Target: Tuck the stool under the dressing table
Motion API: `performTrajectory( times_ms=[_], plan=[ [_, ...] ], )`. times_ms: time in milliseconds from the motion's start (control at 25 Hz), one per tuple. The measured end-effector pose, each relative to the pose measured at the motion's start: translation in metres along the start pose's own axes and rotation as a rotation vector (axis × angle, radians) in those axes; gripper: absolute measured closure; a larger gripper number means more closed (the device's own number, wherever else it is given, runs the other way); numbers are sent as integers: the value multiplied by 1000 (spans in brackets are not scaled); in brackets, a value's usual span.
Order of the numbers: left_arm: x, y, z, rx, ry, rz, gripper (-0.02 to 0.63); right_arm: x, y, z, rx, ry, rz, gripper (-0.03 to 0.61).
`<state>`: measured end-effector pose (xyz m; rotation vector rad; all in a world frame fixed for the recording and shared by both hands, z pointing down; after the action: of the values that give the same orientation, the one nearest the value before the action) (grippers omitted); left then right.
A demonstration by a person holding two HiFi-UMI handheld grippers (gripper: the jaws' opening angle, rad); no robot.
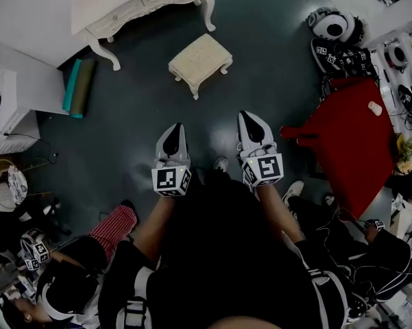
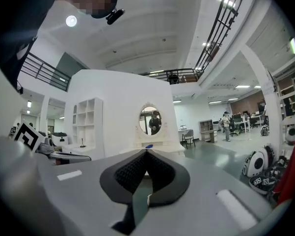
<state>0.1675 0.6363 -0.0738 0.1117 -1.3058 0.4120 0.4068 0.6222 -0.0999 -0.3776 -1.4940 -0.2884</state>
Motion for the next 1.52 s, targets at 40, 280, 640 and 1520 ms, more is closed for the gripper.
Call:
performTrajectory(
  times_ms=[40,280,640,1520],
  plan=[
    [2,0,1,-5,3,5,604,0,-1,-1,-9,0,-1,580],
    [10,-14,15,2,62,36,604,12,-22,-7,-60,-2,14,580],
    [32,-75,76,6,110,60,604,56,-92,7,-60,1,42,580],
    [49,-200,194,4,222,165,604,96,-266,10,-85,-9,159,580]
  ],
)
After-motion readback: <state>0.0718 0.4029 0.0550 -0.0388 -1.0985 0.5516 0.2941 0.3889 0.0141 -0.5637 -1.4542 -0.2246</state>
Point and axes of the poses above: the fingertips, and each gripper's own axes: y backward along the fingers, z to its left, x out of its underside, the point moved 8 cm from there along y, backward along the fingers, and after that the axes turned 8 degrees about y, right-handed, at the moved point
